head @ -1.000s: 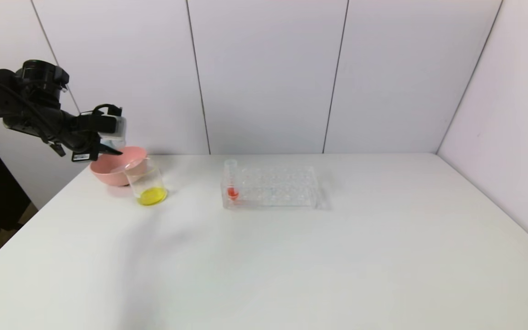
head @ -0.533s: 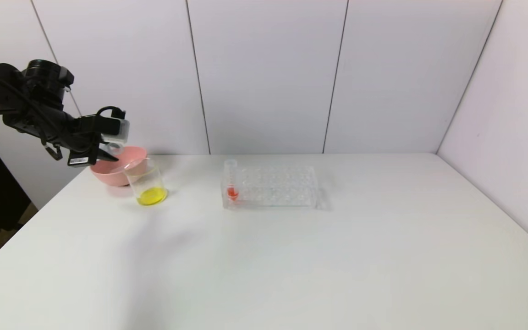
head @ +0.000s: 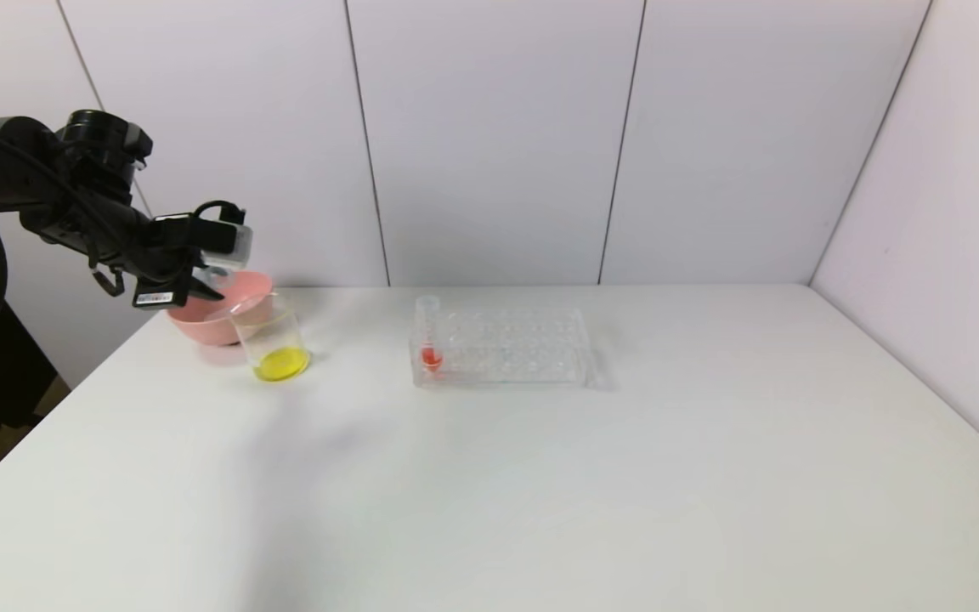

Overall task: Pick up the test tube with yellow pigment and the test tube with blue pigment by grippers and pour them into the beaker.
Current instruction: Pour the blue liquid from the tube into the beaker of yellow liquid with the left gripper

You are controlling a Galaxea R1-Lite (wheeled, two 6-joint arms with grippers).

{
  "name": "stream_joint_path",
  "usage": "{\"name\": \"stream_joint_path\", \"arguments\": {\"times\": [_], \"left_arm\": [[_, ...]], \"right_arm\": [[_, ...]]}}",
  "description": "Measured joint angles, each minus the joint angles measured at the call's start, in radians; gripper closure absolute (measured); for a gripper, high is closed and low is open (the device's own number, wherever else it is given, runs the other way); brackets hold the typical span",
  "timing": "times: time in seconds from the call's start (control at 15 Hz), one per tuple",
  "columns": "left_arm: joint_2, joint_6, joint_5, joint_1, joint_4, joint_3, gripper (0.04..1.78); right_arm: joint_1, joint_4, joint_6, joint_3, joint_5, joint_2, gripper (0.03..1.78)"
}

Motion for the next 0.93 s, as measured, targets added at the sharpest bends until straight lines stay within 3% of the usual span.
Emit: {"name": "stream_joint_path", "arguments": {"times": [0.93], "left_arm": [[0.019, 0.031, 0.144, -0.033, -0.009, 0.0, 1.36]], "right_arm": [[0.0, 0.0, 0.0, 0.0, 0.0, 0.0, 0.1]]}}
